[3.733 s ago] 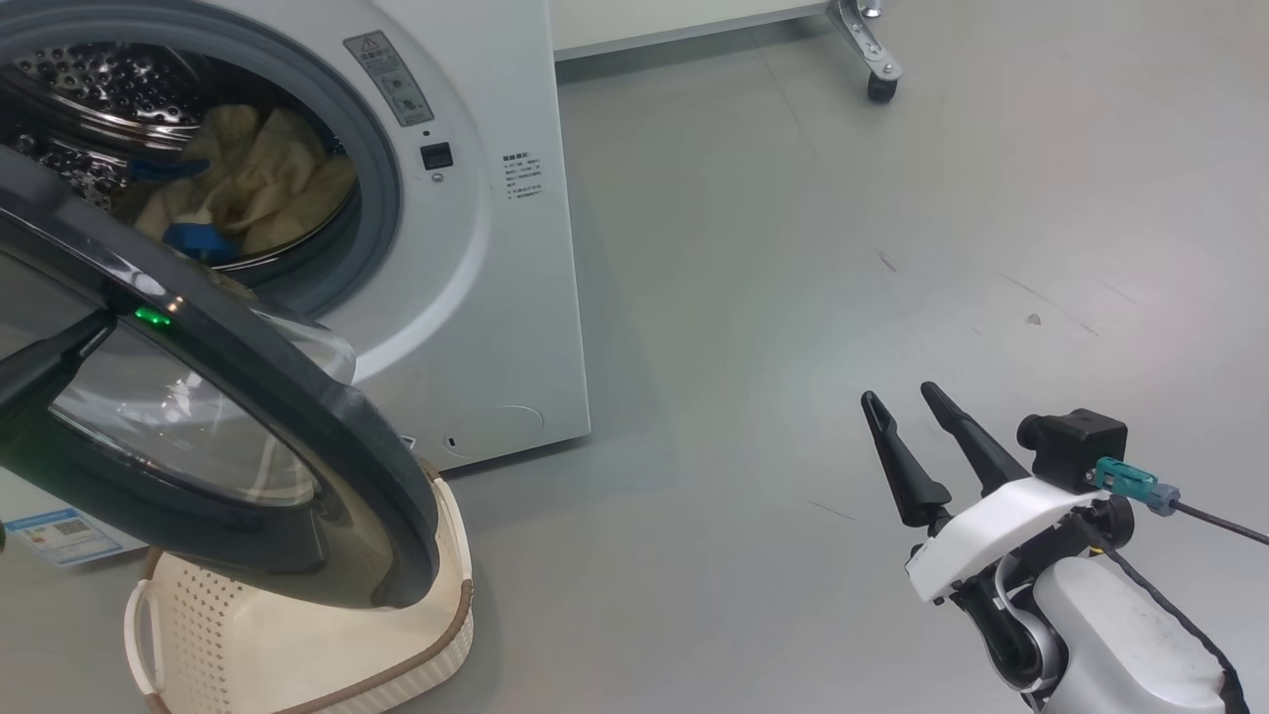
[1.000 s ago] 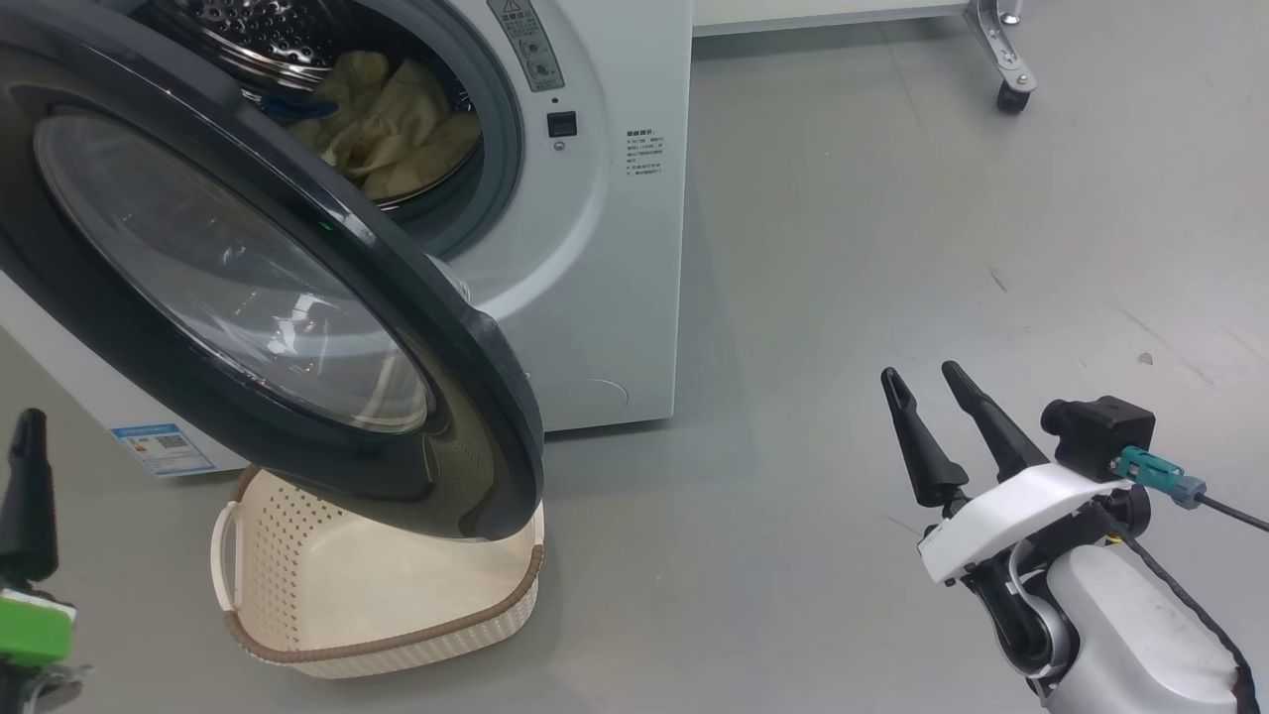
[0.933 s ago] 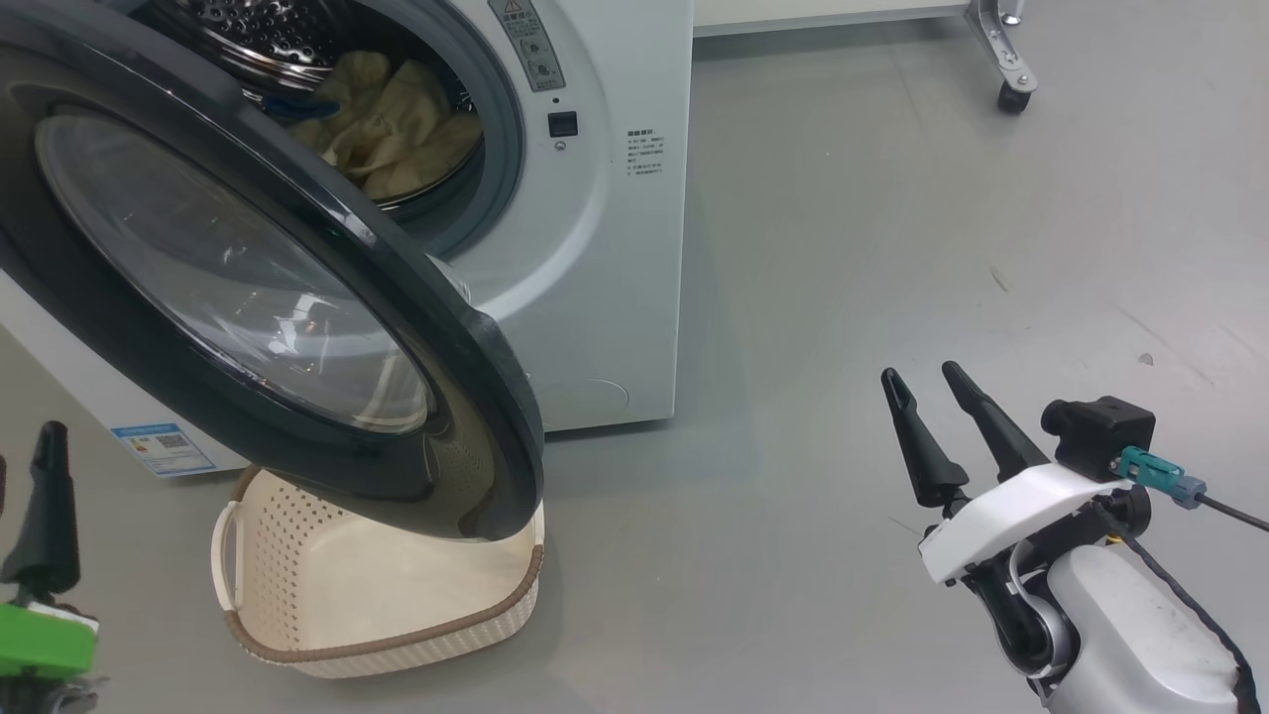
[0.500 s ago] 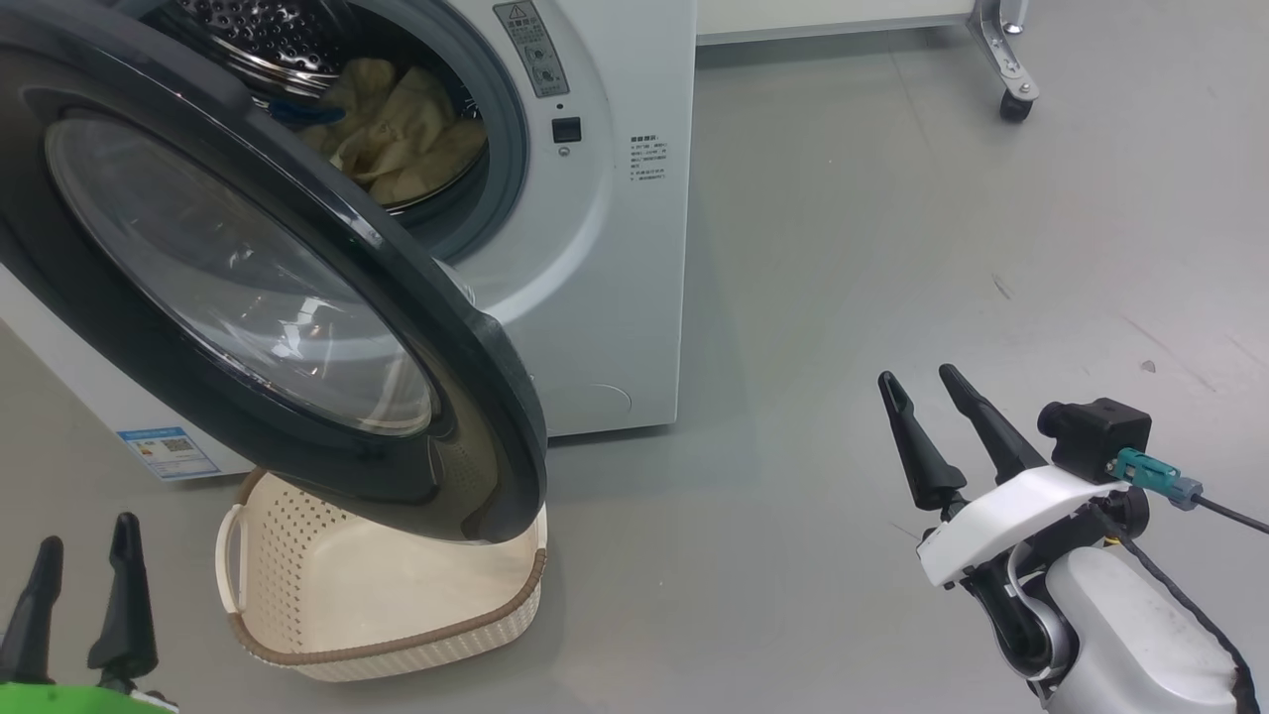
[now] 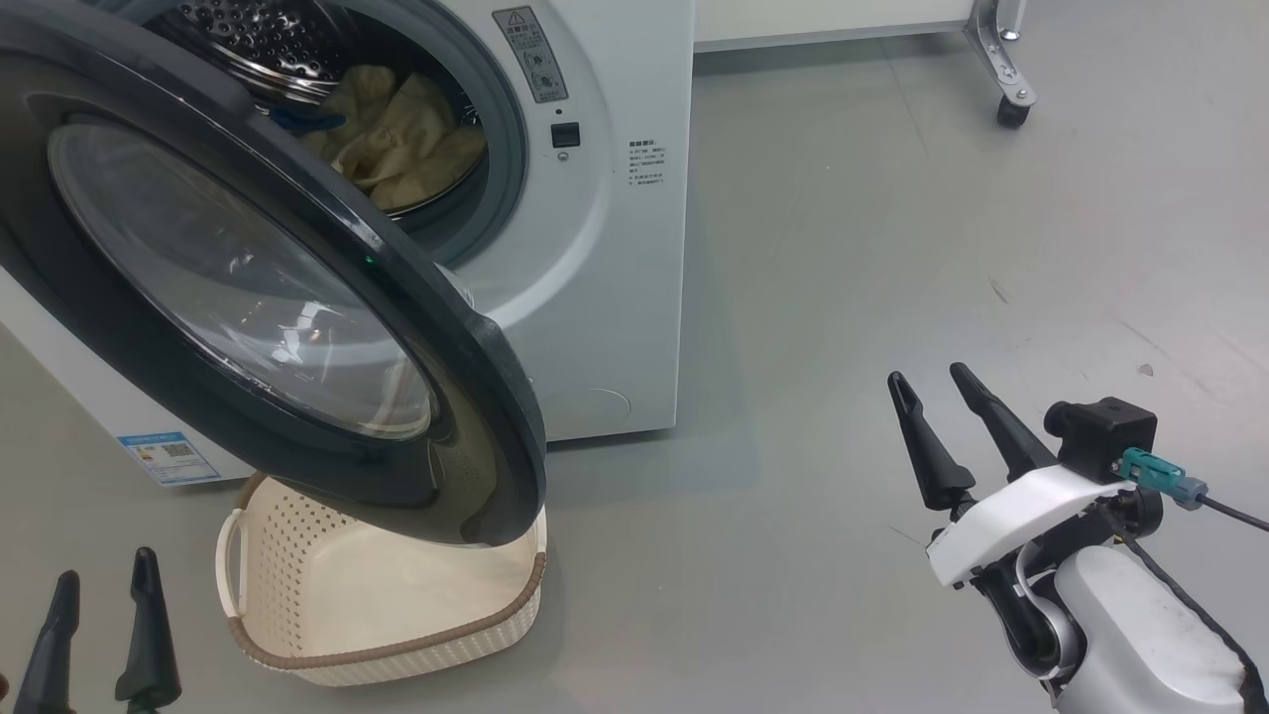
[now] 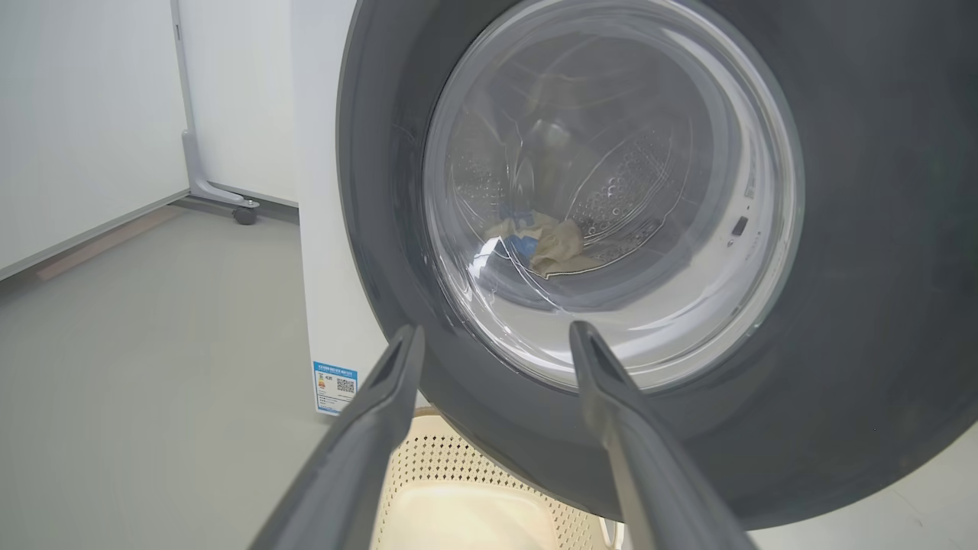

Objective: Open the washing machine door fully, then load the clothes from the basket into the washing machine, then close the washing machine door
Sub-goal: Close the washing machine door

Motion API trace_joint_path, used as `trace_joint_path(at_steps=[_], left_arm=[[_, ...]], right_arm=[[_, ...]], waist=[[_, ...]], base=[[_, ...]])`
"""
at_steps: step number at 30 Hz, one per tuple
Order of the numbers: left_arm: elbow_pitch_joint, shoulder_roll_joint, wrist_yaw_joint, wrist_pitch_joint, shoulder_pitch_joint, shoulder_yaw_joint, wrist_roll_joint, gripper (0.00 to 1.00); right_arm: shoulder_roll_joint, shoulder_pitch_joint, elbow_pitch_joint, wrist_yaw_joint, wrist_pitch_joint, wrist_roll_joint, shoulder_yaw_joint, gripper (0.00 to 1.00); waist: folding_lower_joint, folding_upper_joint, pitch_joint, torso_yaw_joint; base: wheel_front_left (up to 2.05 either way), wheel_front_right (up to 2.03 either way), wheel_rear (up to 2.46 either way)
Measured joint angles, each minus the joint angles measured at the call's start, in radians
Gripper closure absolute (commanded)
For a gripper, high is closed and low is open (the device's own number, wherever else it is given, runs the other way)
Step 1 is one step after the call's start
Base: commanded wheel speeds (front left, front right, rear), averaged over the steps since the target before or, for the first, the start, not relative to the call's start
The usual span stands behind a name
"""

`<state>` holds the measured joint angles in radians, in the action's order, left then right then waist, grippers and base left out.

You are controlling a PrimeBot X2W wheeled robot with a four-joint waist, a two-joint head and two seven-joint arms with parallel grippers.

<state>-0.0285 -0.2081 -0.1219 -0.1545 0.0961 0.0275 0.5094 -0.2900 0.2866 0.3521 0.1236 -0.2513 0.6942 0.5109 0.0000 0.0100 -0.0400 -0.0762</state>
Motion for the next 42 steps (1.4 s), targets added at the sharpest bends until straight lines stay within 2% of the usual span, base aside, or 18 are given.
trace_joint_path(at_steps=[16,42], left_arm=[[-0.054,0.000,0.000,-0.053,-0.005,-0.032,-0.011,0.00],[-0.116,0.000,0.000,-0.080,-0.033,-0.058,-0.011,0.00]], right_arm=[[0.005,0.000,0.005,0.000,0.000,-0.008,-0.015,0.00],[0.010,0.000,0.004,0.000,0.000,-0.012,-0.030,0.00]], waist=[[0.0000,0.0000,-0.001,0.003],[0.0000,0.0000,-0.003,0.023]], base=[[0.00,0.00,0.00],[0.00,0.00,0.00]])
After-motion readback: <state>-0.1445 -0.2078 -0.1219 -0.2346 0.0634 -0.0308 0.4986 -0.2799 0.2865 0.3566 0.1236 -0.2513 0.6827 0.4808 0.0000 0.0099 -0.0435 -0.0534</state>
